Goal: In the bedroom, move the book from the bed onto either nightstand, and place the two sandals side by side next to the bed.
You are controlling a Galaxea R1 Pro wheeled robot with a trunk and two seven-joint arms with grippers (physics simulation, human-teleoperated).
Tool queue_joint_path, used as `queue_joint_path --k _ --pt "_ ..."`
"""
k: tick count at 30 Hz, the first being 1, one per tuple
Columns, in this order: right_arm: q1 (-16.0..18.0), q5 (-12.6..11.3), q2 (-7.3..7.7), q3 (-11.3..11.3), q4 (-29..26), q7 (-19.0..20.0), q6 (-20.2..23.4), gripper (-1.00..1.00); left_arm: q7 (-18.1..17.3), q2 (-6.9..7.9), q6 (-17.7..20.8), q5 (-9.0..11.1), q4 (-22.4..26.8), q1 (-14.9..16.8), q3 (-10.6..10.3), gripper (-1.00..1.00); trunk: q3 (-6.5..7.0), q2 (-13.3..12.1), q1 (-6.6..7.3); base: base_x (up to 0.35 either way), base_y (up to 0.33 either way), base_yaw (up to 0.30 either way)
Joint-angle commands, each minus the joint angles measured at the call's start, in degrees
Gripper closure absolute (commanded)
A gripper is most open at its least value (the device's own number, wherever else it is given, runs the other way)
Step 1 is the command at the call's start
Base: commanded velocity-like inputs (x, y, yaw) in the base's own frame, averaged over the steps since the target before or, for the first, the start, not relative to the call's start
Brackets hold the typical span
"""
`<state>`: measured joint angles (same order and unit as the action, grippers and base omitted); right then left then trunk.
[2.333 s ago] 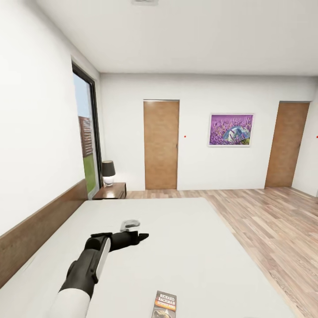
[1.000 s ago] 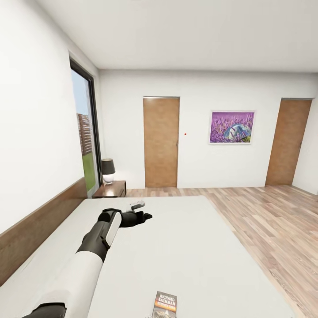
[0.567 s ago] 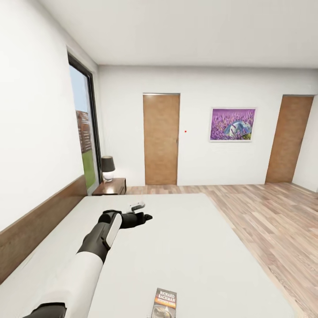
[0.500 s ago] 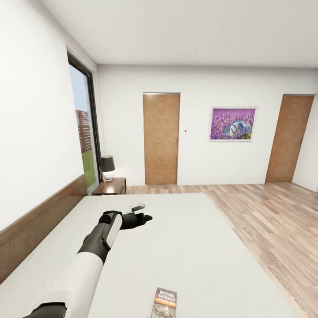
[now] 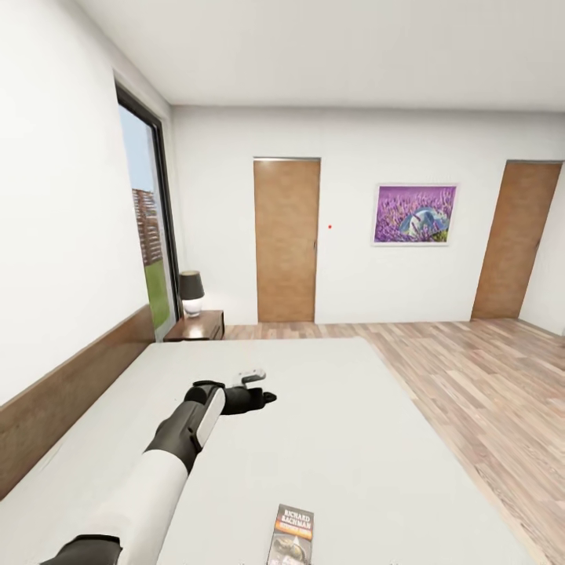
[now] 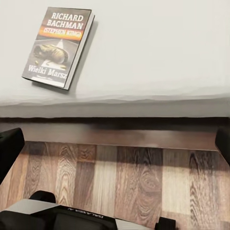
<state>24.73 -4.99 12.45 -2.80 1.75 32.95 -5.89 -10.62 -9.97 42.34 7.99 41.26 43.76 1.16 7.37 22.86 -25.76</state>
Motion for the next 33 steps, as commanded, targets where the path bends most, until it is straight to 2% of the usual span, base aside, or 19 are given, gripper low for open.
queue_joint_path --k 1,9,29,33 --pt "0.06 -0.36 0.02 -0.24 0.19 0.30 -0.10 -1.00 0.08 -0.03 0.32 0.35 0.00 0.01 -0.13 -1.00 -0.12 0.05 -0.02 0.000 0.000 0.000" --pt "0.06 -0.37 0.03 -0.28 0.18 0.32 -0.10 -1.00 1.12 -0.03 0.24 0.54 -0.05 0.01 -0.97 -1.00 -0.83 0.05 -0.02 0.000 0.000 0.000" --pt "0.06 -0.32 0.02 -0.28 0.19 0.59 -0.16 -1.00 1.22 -0.03 0.20 0.81 -0.03 0.01 -1.07 -1.00 -2.60 0.05 -0.02 0.000 0.000 0.000" --pt "0.06 -0.34 0.03 -0.28 0.19 0.67 -0.14 -1.00 1.22 -0.03 0.15 1.85 -0.03 0.01 -1.07 -1.00 -2.95 0.05 -0.02 0.000 0.000 0.000"
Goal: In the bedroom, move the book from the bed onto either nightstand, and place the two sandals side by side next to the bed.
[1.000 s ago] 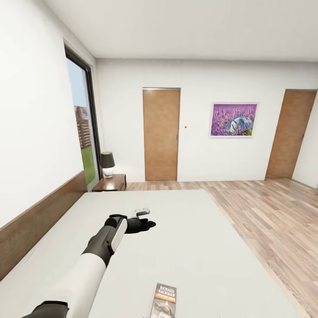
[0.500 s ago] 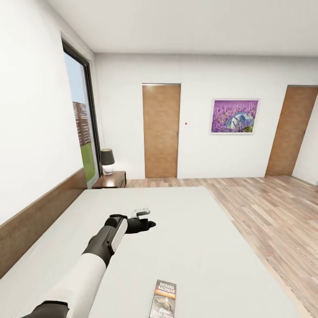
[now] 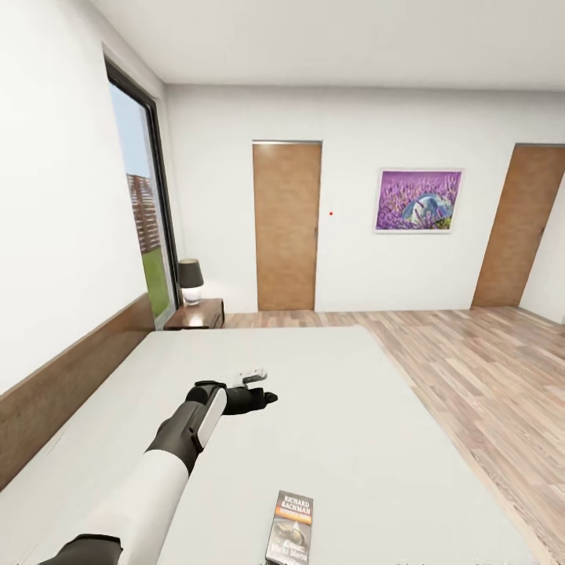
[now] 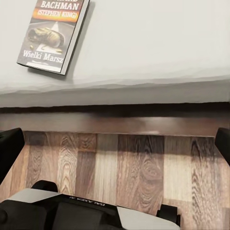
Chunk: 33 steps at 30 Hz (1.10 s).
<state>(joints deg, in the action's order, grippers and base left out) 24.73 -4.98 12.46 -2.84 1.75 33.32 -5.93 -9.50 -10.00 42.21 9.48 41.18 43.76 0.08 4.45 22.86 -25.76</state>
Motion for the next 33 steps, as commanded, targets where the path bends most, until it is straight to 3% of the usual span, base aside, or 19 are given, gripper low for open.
queue_joint_path --k 1,7,10,12,18,33 --pt "0.06 -0.35 0.02 -0.24 0.19 0.31 -0.09 -1.00 0.10 0.00 0.28 0.66 0.04 0.01 0.01 -1.00 -0.12 0.05 -0.02 0.000 0.000 0.000" --pt "0.06 -0.44 1.06 -0.40 0.16 0.79 0.19 -1.00 0.10 0.00 0.04 2.21 0.04 0.01 0.01 -1.00 -0.64 0.05 -0.02 0.000 0.000 0.000" --pt "0.06 -0.52 4.53 -0.40 0.11 2.88 0.43 -1.00 0.10 0.00 -0.23 2.42 0.00 0.01 0.01 -1.00 -0.88 0.05 -0.02 0.000 0.000 0.007" --pt "0.06 -0.51 5.69 -0.34 0.10 5.55 0.51 -1.00 0.10 0.00 -0.42 2.46 0.02 0.01 0.01 -1.00 -1.01 0.05 -0.02 0.000 0.000 0.017" --pt "0.06 -0.16 6.31 -0.27 0.08 12.08 0.61 -1.00 0.10 0.00 -0.53 2.53 0.03 0.01 0.01 -1.00 -1.39 0.05 -0.02 0.000 0.000 0.064" --pt "0.06 -0.37 6.29 -0.24 0.12 13.37 0.49 -1.00 0.10 0.00 -0.55 2.56 -0.01 0.01 0.01 -1.00 -2.57 0.05 -0.02 0.000 0.000 0.106"
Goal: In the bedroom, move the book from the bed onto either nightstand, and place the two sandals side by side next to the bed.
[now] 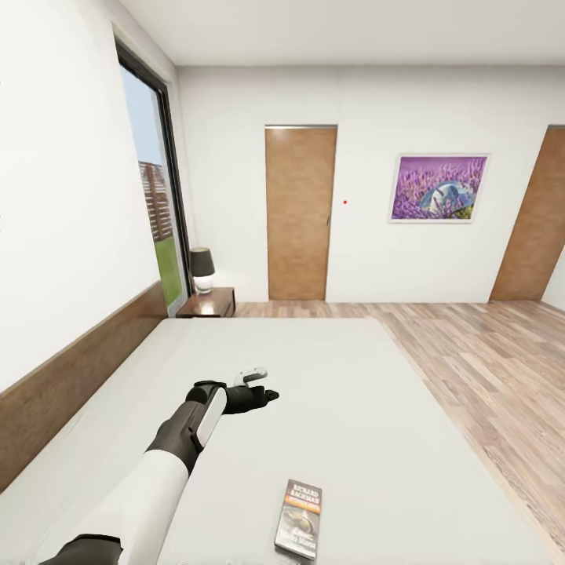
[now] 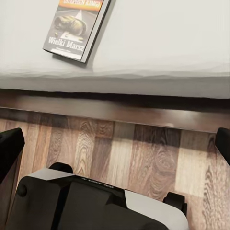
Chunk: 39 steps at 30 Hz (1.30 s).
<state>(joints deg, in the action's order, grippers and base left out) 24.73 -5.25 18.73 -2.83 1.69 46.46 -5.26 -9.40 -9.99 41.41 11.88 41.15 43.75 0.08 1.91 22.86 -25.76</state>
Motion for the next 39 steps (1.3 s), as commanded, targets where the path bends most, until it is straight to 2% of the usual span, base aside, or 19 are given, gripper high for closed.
queue_joint_path --k 1,23,31,39 --pt "0.05 -0.08 -0.02 -0.24 0.20 0.18 -0.18 -1.00 0.00 0.00 0.25 0.16 0.01 0.02 0.01 -1.00 -0.11 0.05 -0.02 0.000 0.000 0.109" --pt "0.05 -0.02 -0.10 -0.24 0.24 0.12 -0.19 -1.00 0.00 0.00 0.25 0.25 -0.02 0.02 0.01 -1.00 -1.86 0.05 -0.02 0.000 0.000 0.106" --pt "0.05 -0.04 -0.16 -0.24 0.24 0.26 -0.19 -1.00 0.00 0.00 0.25 0.24 -0.02 0.02 0.01 -1.00 -1.97 0.05 -0.02 0.000 0.000 0.004" --pt "0.05 -0.17 -0.08 -0.26 0.24 0.40 -0.17 -1.00 0.00 0.00 0.25 0.25 -0.02 0.02 0.01 -1.00 -2.43 0.05 -0.02 0.000 0.000 -0.122"
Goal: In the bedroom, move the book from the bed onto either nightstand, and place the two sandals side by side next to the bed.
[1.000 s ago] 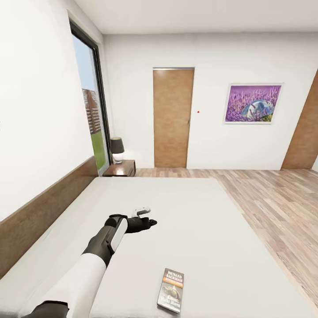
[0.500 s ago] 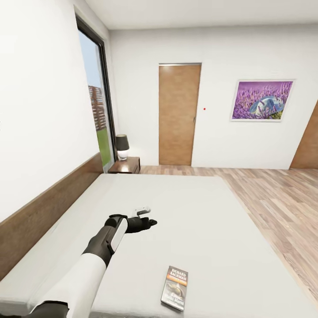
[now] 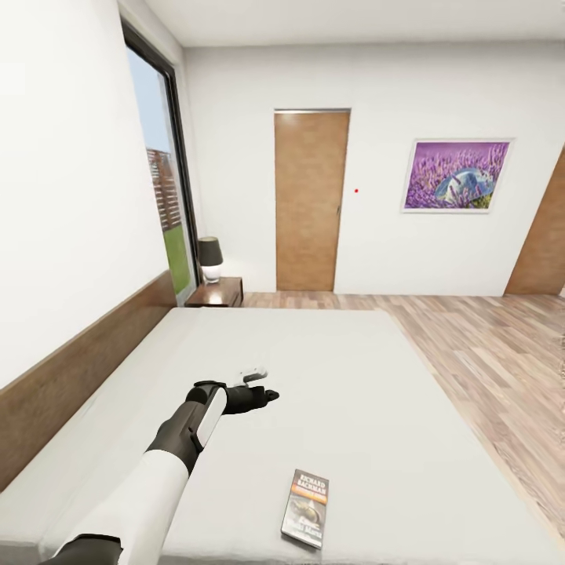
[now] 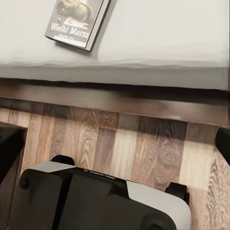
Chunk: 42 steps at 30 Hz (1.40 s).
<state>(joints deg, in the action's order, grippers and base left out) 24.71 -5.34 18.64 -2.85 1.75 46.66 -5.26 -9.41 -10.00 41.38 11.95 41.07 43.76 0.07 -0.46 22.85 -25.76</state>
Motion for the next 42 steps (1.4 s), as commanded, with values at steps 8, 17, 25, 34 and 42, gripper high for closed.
queue_joint_path --k 8,17,25,34,42 --pt "0.08 -0.11 0.08 -0.31 0.19 0.27 -0.18 -1.00 -0.02 0.00 0.28 0.18 0.06 0.01 0.02 -1.00 -0.68 0.07 -0.03 0.000 0.000 -0.156" --pt "0.07 -0.11 0.08 -0.31 0.19 0.28 -0.19 -1.00 0.00 0.00 0.28 0.18 0.06 0.01 0.02 -1.00 -1.39 0.07 -0.03 0.000 0.000 -0.156" --pt "0.07 -0.11 0.09 -0.31 0.19 0.28 -0.19 -1.00 0.00 0.00 0.28 0.18 0.06 0.01 0.02 -1.00 -2.07 0.07 -0.03 0.000 0.000 -0.123" --pt "0.07 -0.11 0.08 -0.31 0.19 0.21 -0.19 -1.00 0.00 0.00 0.28 0.18 0.06 0.01 0.02 -1.00 -2.87 0.07 -0.03 0.000 0.000 -0.044" --pt "0.07 -0.11 0.08 -0.29 0.19 0.19 -0.19 -1.00 0.00 0.00 0.28 0.18 0.06 0.01 0.02 -1.00 -3.59 0.07 -0.03 0.000 0.000 -0.001"
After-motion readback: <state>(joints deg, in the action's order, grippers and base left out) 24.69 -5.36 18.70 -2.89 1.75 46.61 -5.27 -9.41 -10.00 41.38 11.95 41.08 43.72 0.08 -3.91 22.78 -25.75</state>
